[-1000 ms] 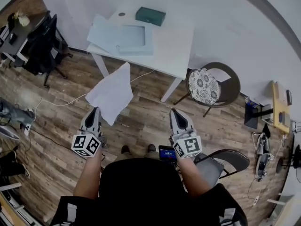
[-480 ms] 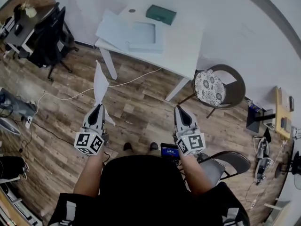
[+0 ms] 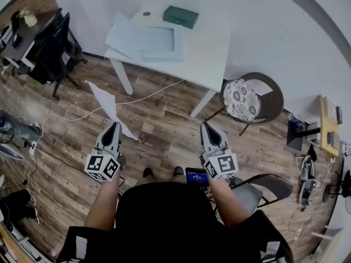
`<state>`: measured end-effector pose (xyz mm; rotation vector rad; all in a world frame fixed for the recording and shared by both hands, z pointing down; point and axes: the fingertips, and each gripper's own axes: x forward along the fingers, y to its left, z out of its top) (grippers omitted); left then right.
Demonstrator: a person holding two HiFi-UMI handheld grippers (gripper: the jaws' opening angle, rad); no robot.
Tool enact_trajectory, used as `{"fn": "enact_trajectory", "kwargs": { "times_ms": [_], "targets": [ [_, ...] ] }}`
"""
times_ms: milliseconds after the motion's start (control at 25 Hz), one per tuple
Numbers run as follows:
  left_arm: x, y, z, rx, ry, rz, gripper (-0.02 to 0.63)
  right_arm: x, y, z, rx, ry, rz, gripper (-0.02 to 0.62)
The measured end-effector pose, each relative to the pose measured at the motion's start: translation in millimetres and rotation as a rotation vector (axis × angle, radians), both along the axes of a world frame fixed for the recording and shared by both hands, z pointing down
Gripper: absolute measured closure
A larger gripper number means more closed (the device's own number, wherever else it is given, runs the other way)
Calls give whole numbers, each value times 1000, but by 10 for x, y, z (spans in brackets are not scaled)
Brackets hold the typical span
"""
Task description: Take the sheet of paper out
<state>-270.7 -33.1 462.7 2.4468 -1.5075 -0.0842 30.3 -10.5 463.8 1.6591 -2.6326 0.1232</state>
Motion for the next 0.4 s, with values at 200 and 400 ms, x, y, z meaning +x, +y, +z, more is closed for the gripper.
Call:
{"fn": "enact_trajectory", "kwargs": {
  "times_ms": [200, 400],
  "targets": [
    [156, -27, -12, -10, 2, 36, 602, 76, -16, 2, -8, -6, 12, 584],
    [312, -56, 6, -27, 13, 64, 601, 163, -66, 33, -16, -15, 20, 584]
  ]
}}
